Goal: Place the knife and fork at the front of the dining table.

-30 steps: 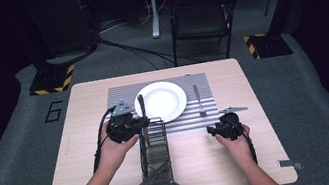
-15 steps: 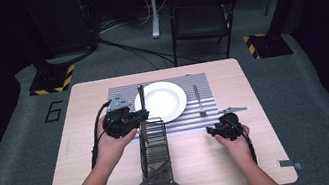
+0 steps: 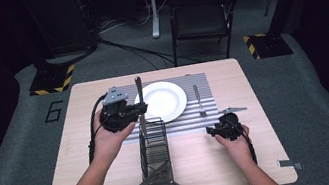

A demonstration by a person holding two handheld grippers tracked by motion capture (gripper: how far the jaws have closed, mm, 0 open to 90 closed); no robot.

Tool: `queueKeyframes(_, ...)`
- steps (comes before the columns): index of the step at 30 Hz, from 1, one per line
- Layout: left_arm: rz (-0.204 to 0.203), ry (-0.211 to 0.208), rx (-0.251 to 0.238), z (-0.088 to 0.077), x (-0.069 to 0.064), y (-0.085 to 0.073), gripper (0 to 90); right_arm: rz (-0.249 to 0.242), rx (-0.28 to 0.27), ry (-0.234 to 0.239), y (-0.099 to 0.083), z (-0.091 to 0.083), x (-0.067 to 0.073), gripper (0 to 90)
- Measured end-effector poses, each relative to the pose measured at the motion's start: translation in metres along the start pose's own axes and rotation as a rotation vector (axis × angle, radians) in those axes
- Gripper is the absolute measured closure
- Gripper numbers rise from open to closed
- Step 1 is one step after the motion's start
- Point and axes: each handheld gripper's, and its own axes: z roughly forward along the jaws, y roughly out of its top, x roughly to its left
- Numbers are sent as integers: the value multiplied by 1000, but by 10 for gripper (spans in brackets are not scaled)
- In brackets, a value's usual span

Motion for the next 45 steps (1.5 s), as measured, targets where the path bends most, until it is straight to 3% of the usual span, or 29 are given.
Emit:
queueKeyframes(12, 10, 28, -29, -11, 4, 13, 825, 1, 1, -2, 0, 0, 1, 529)
queueKeyframes(24, -25, 70, -40, -17, 25, 15, 826, 2, 3, -1, 0, 0, 1, 529)
queueKeyframes(39, -102, 137, -52, -12, 58, 0, 826, 3, 6, 0, 0, 1, 1, 530)
queueKeyframes(45, -109, 167, -44, -7, 70, -10, 826, -2, 7, 0, -1, 1, 1, 530)
